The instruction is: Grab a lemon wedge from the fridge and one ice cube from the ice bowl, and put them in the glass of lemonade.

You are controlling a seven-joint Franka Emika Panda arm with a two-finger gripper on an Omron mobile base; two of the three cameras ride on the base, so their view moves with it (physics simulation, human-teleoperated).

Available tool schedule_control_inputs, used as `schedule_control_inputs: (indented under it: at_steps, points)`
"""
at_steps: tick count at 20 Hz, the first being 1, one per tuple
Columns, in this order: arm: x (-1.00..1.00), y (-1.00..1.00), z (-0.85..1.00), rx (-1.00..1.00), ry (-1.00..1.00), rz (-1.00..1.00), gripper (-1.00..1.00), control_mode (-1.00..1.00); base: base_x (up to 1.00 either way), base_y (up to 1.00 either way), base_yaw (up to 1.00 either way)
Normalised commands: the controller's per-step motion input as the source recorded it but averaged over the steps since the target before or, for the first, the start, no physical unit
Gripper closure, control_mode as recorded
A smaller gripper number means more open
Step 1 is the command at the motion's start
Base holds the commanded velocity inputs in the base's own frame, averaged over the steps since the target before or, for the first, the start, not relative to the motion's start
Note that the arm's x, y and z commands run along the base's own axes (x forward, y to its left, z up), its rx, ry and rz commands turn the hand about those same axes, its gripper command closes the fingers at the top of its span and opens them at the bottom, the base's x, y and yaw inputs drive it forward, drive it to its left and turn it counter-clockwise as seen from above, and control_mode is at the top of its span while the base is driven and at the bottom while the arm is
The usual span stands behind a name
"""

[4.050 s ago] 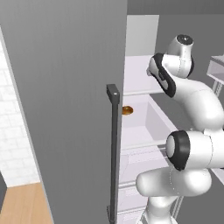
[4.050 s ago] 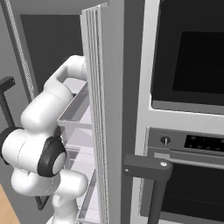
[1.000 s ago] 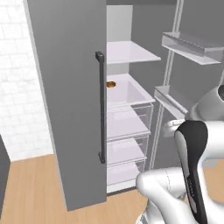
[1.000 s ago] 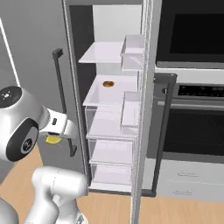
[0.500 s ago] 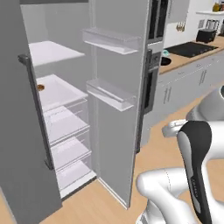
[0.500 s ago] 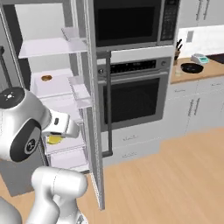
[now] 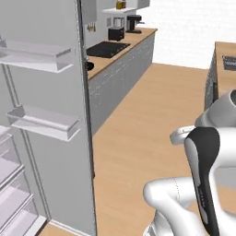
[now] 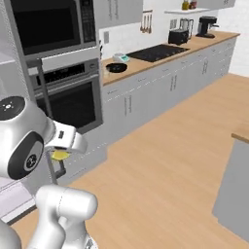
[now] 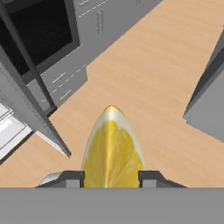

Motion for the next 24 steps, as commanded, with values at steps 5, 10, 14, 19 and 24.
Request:
schedule_control_inputs:
  at_steps: [5,10,14,19,24]
  points:
    - [0.0,0.0,0.0,0.0,0.0,0.0,1.0,1.0,0.98,-0.17,-0.04]
    - [0.0,0.0,0.0,0.0,0.0,0.0,1.0,1.0,1.0,-0.1,0.11]
    - [0.0,0.0,0.0,0.0,0.0,0.0,1.0,1.0,1.0,-0.01,0.17]
    - [0.0,0.0,0.0,0.0,0.0,0.0,1.0,1.0,1.0,0.01,0.25]
    - [0.0,0.0,0.0,0.0,0.0,0.0,1.0,1.0,1.0,0.0,0.26]
